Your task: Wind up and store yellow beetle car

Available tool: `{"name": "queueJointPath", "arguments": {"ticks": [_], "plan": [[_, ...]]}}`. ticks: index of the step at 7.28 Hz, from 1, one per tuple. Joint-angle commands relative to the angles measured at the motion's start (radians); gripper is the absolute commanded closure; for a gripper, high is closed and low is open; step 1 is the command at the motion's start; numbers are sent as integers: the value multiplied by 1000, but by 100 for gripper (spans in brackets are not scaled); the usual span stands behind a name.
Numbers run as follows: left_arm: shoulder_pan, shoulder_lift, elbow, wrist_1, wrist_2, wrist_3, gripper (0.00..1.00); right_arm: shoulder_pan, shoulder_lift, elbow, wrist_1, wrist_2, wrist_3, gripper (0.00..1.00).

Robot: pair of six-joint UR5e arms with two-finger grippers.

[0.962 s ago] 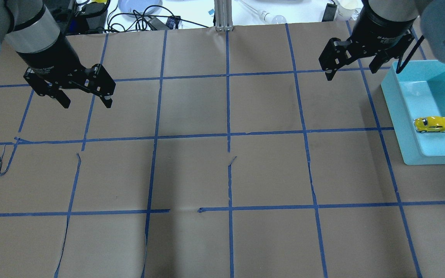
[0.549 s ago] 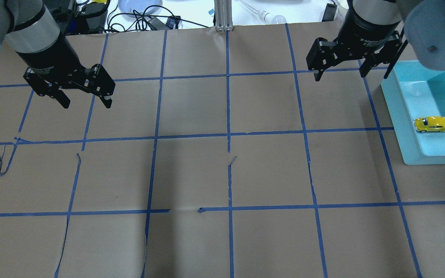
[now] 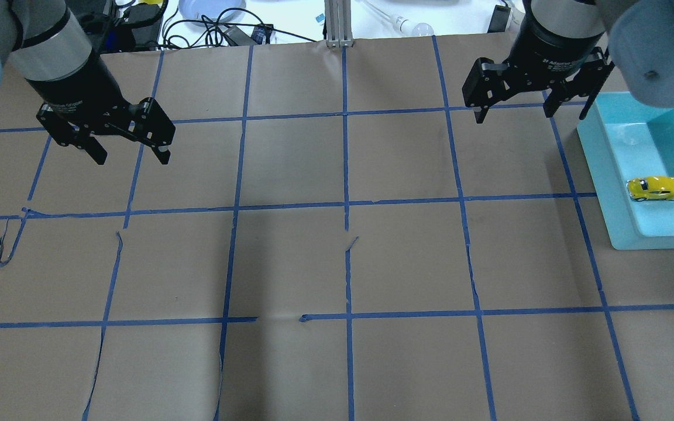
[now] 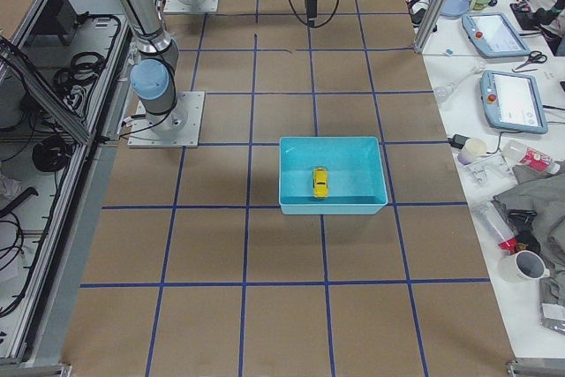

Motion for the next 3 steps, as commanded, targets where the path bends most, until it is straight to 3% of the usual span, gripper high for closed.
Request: {"name": "queueJointPath", "arguments": {"ticks": [1,3], "plan": [[-2,-12,-2,2,-2,-7,0,-1,0,1,1,-1,-1,0],[0,-5,-5,0,0,0,0,1,0,1,-2,-1,-4,0]]}}
